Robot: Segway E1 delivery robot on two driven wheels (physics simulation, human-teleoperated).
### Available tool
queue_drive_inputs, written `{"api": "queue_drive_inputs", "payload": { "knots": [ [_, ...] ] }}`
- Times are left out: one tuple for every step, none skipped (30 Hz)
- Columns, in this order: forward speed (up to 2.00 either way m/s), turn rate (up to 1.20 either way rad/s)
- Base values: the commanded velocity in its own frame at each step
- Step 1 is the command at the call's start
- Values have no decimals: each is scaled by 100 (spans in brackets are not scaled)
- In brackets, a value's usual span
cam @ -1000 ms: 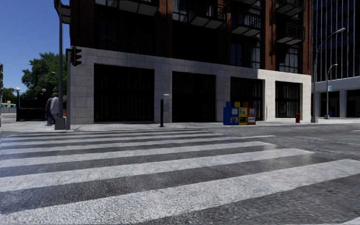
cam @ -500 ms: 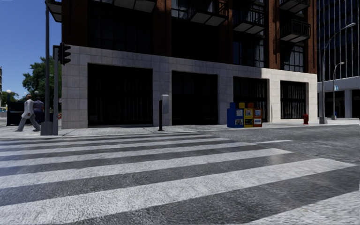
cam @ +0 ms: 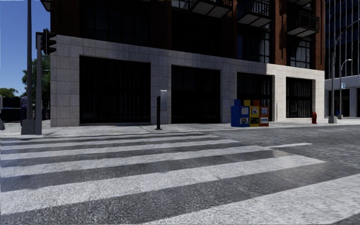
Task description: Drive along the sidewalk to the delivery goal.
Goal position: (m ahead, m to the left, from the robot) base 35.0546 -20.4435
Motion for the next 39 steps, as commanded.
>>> {"api": "queue_drive_inputs", "payload": {
  "knots": [
    [200,0],
    [200,0],
    [200,0],
    [200,0],
    [200,0],
    [200,0],
    [200,0],
    [200,0],
    [200,0],
    [200,0],
    [200,0],
    [200,0],
    [200,0],
    [200,0],
    [200,0],
    [200,0],
    [200,0],
    [200,0],
    [200,0],
    [200,0],
    [200,0],
    [200,0],
    [200,0],
    [200,0],
    [200,0],
    [200,0],
    [200,0],
    [200,0],
    [200,0],
    [200,0],
    [200,0],
    [200,0],
    [200,0],
    [200,0],
    [200,0],
    [200,0],
    [200,0],
    [200,0],
    [200,0]
  ]
}}
